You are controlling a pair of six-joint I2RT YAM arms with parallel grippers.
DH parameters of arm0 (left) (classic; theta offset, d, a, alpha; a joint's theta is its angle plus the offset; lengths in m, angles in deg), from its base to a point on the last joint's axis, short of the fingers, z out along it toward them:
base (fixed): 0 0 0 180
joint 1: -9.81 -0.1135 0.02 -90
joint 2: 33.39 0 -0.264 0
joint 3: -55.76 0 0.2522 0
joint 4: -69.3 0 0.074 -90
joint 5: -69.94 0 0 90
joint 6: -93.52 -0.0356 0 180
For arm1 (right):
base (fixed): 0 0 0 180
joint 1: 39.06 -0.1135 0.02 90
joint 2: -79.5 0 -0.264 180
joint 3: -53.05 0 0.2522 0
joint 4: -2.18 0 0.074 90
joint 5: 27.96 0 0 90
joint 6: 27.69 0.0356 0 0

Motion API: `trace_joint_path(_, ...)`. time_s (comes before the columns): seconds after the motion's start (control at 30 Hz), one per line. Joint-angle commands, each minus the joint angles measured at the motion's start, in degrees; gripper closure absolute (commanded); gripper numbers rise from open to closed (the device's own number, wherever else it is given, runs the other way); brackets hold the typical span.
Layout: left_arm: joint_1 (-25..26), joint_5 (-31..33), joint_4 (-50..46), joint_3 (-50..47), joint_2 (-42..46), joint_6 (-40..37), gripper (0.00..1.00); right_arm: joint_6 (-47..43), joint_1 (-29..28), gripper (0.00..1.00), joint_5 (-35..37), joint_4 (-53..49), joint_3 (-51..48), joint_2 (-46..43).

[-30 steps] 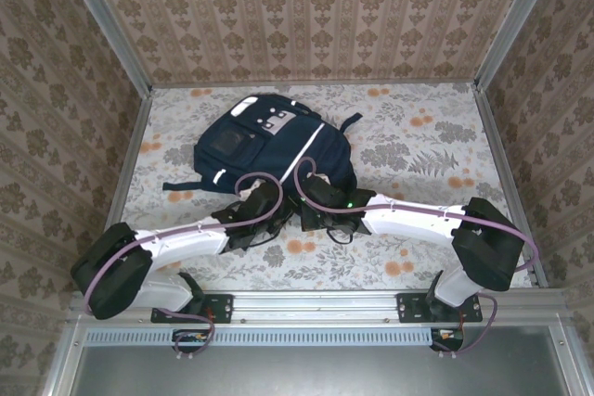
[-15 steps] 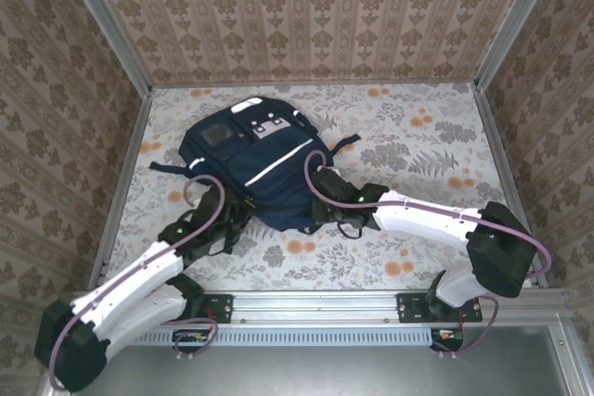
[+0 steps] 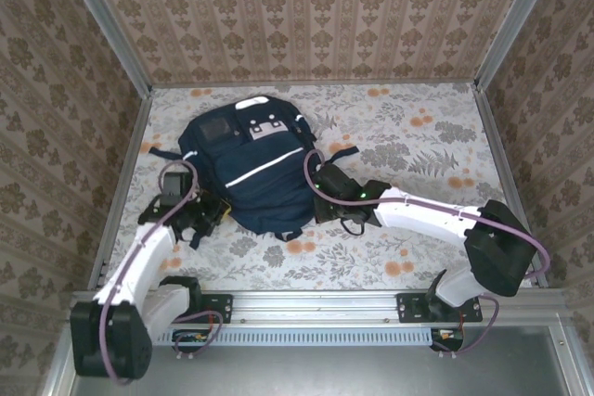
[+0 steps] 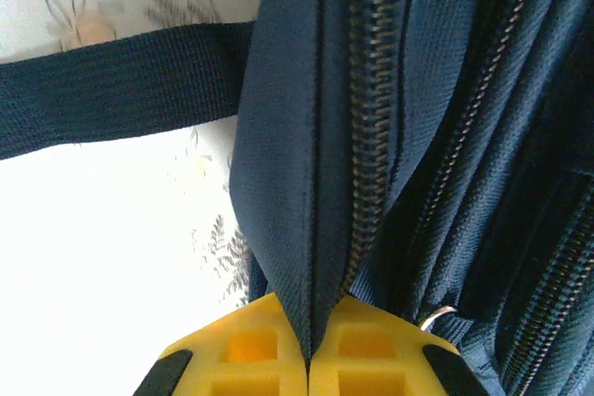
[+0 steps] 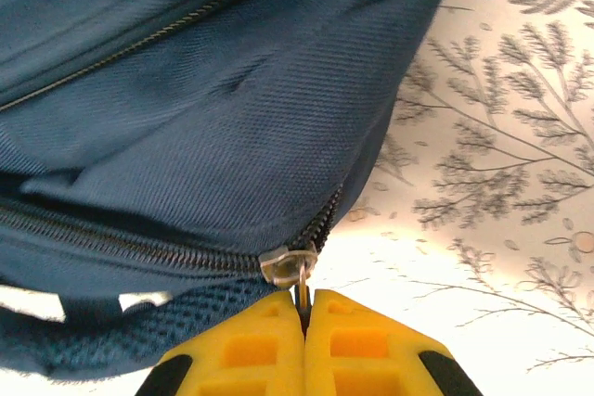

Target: Pack the student bag

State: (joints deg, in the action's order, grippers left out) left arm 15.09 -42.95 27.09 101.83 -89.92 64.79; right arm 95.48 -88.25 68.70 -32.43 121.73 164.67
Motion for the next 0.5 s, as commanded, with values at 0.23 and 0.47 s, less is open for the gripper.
trace_joint_path(0.23,-13.4,-1.2,-4.5,10.4,-7.2,-18.1,0.64,4.8,-11.3,1.0,-2.9,-1.2,10.5,9.6)
trace_joint_path(0.47,-4.2,0.7,-15.7,5.4,8.2,-6.4,0.52,3.7,-11.7,1.0,-3.9,0.9,12.8,12.6)
